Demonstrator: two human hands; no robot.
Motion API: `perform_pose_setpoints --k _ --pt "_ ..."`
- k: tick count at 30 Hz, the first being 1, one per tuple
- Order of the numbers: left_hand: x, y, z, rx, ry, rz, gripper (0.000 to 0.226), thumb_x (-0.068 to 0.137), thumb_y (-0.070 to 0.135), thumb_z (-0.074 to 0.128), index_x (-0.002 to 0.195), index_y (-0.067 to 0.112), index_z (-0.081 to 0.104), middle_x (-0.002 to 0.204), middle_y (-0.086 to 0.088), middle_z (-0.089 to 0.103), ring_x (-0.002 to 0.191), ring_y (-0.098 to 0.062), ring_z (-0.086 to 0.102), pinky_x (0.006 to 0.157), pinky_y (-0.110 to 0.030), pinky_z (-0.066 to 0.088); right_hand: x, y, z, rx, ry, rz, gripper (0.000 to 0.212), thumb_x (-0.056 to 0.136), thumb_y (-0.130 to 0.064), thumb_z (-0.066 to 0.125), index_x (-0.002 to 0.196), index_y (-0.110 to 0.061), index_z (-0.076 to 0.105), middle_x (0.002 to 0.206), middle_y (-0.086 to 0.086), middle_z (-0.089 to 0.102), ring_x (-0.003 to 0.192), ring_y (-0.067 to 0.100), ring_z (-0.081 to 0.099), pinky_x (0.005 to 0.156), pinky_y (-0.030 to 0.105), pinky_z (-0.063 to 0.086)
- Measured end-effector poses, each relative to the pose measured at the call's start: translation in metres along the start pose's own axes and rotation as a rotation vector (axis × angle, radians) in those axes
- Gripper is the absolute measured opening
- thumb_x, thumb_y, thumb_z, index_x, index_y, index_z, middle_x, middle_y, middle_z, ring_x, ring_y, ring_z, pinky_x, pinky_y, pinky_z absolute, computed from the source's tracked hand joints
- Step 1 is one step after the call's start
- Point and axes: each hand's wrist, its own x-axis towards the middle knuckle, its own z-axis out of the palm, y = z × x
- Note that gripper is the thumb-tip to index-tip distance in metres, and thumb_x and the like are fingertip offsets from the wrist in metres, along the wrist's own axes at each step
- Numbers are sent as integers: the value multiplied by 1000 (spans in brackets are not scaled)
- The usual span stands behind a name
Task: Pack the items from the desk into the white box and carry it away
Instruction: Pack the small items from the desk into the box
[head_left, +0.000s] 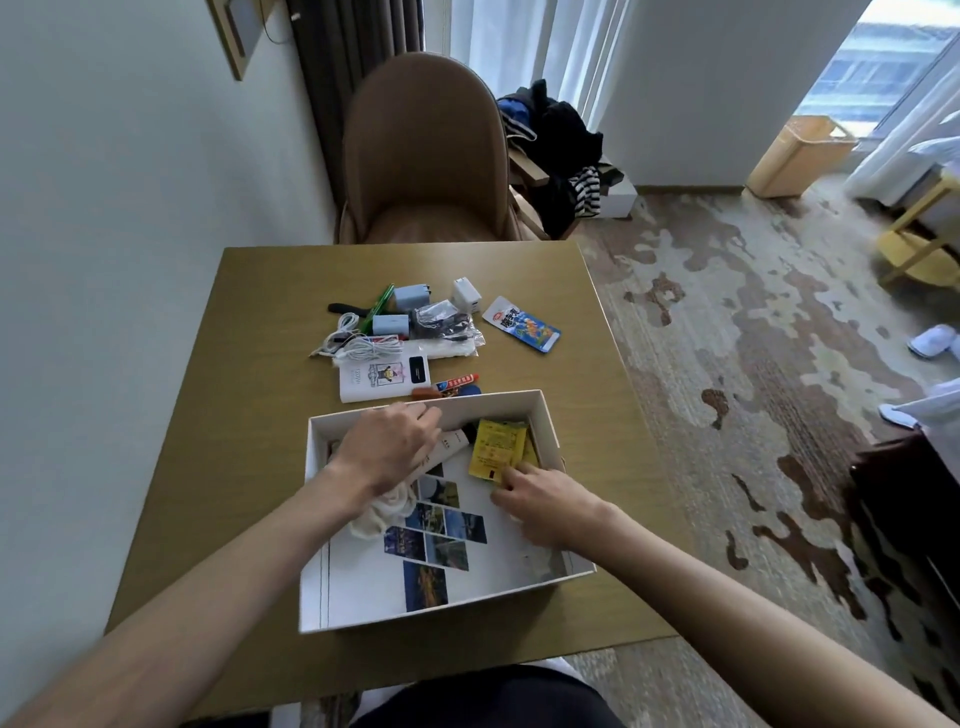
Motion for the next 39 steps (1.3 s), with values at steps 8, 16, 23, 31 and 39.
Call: perform_pose_setpoints --k 8,16,23,31,39 --pt "17 13 0 -259 -9 -19 18 96 30 47 106 23 61 98 5 69 85 -17 66 67 -37 54 -2 13 0 -110 162 -93 34 89 -18 60 123 -17 55 122 7 59 112 25 53 92 40 45" --pt "62 -2 -16 -496 109 -311 22 98 28 42 110 27 60 87 6 72 73 -14 67 62 -36 54 18 80 -55 440 645 49 24 94 -16 58 118 -16 62 104 -3 70 88 11 65 78 27 51" --pt "102 -39 5 -319 -96 -532 25 96 25 41 114 19 58 112 -3 65 99 -21 59 71 -33 47 96 136 -50 647 546 237 30 92 -13 55 121 -13 61 100 1 70 84 17 65 74 36 54" --pt "89 -97 30 -169 -585 -624 49 93 30 49 141 19 41 144 -6 44 130 -24 43 98 -41 44 201 127 -39 414 146 -50 27 91 -18 57 117 -15 62 112 7 65 95 25 63 71 32 53" --pt "92 -121 53 -11 -567 -369 68 85 38 67 141 13 37 140 -9 43 129 -25 42 97 -40 44 214 118 -4 180 29 -142 47 77 -53 69 117 -28 63 125 1 55 120 23 47 94 35 37"
